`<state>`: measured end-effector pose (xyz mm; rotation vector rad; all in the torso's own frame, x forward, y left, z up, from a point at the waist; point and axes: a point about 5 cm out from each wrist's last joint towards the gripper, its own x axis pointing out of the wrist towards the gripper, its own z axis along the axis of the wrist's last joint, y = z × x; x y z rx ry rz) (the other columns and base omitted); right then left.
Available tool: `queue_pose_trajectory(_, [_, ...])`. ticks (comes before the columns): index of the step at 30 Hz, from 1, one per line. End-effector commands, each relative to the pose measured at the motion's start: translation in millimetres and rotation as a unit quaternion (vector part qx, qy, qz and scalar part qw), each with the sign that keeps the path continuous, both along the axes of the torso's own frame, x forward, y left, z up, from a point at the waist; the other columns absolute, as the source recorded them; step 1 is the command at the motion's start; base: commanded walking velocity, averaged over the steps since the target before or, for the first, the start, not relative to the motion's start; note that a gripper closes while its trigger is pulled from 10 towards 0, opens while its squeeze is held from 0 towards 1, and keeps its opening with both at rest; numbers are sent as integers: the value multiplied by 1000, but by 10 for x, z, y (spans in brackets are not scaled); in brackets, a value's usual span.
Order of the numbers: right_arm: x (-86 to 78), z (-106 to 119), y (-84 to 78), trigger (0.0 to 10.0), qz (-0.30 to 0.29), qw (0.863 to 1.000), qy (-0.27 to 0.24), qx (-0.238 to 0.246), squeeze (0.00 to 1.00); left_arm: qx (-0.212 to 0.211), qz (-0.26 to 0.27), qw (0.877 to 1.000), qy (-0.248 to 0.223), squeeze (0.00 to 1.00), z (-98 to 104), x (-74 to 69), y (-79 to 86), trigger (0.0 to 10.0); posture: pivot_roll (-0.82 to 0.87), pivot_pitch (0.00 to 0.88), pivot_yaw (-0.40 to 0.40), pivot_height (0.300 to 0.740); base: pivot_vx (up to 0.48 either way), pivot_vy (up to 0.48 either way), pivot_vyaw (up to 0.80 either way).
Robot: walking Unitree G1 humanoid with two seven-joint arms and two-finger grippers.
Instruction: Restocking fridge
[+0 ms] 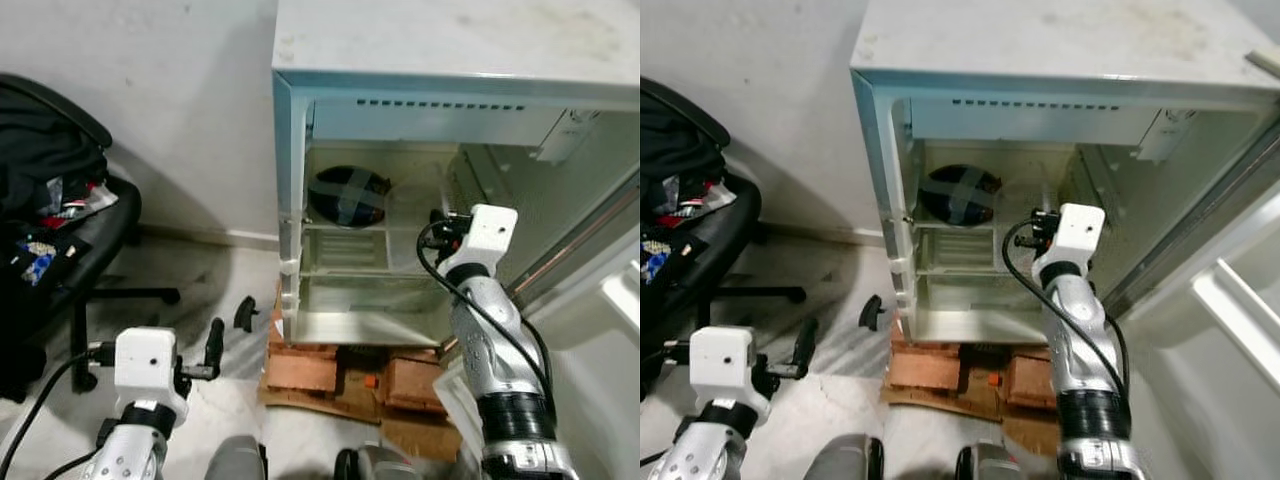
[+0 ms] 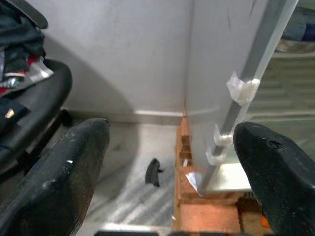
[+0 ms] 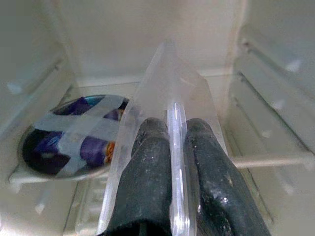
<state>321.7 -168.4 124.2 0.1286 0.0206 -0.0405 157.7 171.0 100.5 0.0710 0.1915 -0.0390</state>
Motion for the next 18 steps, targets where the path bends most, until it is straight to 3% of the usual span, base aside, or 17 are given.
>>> queue_pose_trajectory(1, [49, 11, -105, 10000, -25, 1000, -4, -8, 0, -7, -17, 1000, 11, 0, 10, -74, -80, 10000, 254, 218, -40, 740, 0, 0, 0])
queue_pose_trajectory(4, [85, 27, -164, 10000, -40, 999, -9, -11, 0, -9, -26, 999, 16, 0, 31, -141, -140, 10000, 260, 235, -35, 740, 0, 0, 0])
queue_pose_trajectory(11, [152, 1, -217, 10000, -73, 997, -5, -18, 0, -7, -18, 999, 31, 0, 75, -217, -78, 10000, 283, 284, -26, 740, 0, 0, 0])
queue_pose_trajectory(18, [249, -47, -125, 10000, -74, 997, 1, -11, 0, -4, -11, 999, 43, 0, 125, -298, -68, 10000, 307, 327, -29, 740, 0, 0, 0])
